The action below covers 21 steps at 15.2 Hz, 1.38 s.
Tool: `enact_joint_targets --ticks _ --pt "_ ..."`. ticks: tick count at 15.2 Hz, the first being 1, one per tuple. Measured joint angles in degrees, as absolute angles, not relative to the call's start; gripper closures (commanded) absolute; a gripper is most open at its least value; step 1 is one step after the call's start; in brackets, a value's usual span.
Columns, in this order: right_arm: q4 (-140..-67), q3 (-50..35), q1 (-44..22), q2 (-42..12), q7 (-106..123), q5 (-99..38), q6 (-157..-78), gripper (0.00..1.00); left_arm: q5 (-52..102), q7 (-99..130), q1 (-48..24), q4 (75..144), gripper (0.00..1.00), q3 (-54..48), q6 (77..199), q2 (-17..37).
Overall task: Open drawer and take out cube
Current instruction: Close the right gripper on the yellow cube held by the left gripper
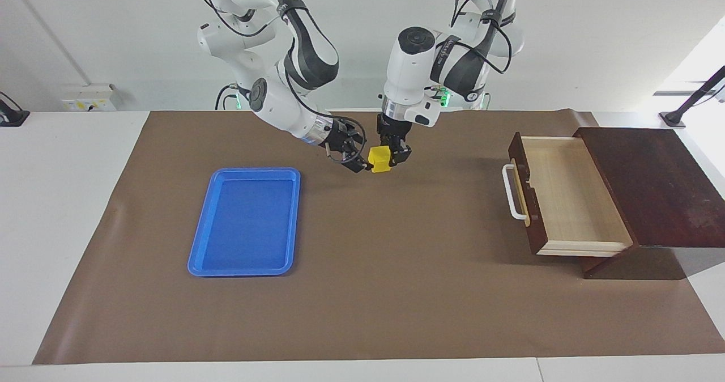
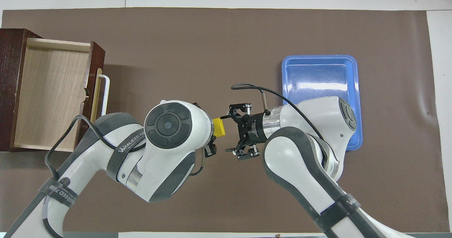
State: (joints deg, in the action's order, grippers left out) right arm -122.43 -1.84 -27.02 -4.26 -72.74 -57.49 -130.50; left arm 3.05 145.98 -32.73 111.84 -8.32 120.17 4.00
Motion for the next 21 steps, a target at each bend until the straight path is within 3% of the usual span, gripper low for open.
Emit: enact_joint_targets --ticks 15,16,17,18,21 --pt "-122.3 -2.0 -29.3 -5.7 -72.7 -58.7 -133.7 0.00 3.0 146.0 -32.8 111.9 1.00 -8.4 120.2 4.0" --pt "-122.3 -2.0 -29.3 -5.7 -72.7 -58.7 -133.7 0.12 3.0 146.0 -32.8 111.9 1.00 -8.4 120.2 4.0" --pt "-122.3 -2.0 -29.3 -5.7 -72.7 -58.7 -133.8 0.81 3.0 146.0 -32.8 111.9 1.00 -8.4 120.2 4.0" --pt "-122.2 -2.0 -29.4 -5.7 -72.7 -58.7 -134.3 1.00 3.0 145.9 -32.8 112.0 1.00 -8.4 120.1 4.0" --pt "-122.0 -1.8 -29.4 -5.9 -72.7 -58.7 -135.7 1.00 3.0 145.9 -32.9 112.3 1.00 -8.7 119.9 4.0"
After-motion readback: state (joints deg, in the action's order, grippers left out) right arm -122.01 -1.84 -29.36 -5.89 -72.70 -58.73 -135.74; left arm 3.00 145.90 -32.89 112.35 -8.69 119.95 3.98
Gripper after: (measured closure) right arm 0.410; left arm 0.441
